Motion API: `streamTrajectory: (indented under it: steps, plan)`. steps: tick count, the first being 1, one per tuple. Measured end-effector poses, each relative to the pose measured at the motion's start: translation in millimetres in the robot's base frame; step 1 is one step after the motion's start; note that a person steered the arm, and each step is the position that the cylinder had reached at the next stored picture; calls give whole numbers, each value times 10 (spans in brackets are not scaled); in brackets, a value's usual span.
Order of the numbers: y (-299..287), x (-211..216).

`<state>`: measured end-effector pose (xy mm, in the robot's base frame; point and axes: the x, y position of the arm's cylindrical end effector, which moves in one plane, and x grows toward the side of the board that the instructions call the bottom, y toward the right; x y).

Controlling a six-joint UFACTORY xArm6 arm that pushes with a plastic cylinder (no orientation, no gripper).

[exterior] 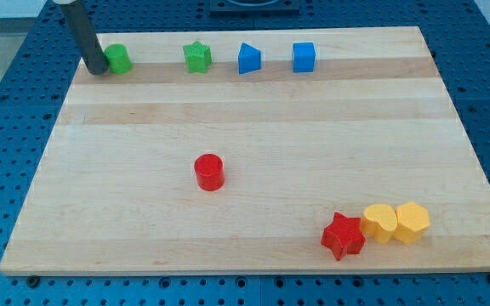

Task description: Point your arm to the yellow hexagon

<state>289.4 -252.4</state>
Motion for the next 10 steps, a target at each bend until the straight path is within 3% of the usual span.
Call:
streamTrajectory:
  steps: [3,5,6,7,10]
  plan:
    - [274,66]
    - [2,1478]
    - [186,2006]
    - [771,2146]
    - [1271,2386]
